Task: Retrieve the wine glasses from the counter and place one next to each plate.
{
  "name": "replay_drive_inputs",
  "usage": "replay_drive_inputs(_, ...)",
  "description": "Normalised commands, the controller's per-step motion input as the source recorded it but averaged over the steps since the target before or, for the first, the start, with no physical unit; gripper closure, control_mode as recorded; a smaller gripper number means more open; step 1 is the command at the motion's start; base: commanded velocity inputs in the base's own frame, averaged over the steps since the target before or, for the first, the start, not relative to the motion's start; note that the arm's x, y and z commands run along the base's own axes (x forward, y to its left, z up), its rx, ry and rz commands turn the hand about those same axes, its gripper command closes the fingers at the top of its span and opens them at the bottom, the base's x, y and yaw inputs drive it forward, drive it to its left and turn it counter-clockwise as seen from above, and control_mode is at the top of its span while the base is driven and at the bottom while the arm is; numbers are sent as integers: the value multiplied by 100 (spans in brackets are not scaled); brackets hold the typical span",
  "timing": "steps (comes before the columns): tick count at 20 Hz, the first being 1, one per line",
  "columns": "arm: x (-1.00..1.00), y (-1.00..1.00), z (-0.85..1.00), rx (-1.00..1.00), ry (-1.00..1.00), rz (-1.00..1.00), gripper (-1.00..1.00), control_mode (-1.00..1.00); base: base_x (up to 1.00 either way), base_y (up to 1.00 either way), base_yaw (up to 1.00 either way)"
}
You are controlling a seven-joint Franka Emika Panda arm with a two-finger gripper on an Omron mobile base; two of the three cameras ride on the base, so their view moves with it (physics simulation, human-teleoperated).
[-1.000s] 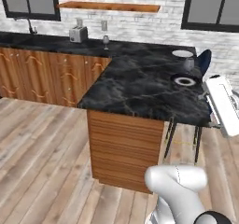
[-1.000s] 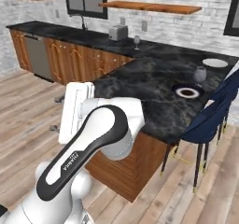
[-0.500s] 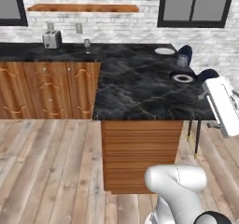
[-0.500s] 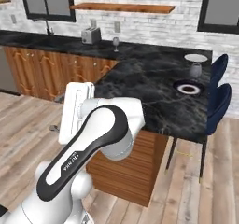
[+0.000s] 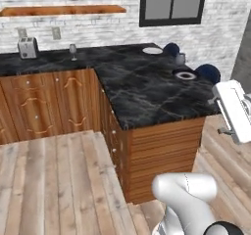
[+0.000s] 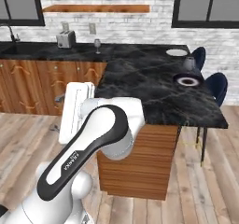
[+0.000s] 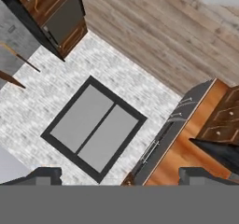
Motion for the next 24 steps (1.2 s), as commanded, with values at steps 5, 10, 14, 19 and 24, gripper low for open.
replay_drive_inputs(5, 0, 0, 0, 0, 0, 0, -100, 100, 0, 100, -36)
replay_drive_inputs(10, 0, 0, 0, 0, 0, 0, -100, 100, 0, 100, -11)
replay_drive_inputs(14, 0, 0, 0, 0, 0, 0, -100, 100, -11, 100, 18)
replay_drive_inputs(19, 0, 0, 0, 0, 0, 0, -100, 100, 85, 98, 11)
replay_drive_inputs(24, 0, 0, 0, 0, 0, 0, -100, 100, 100, 2, 17)
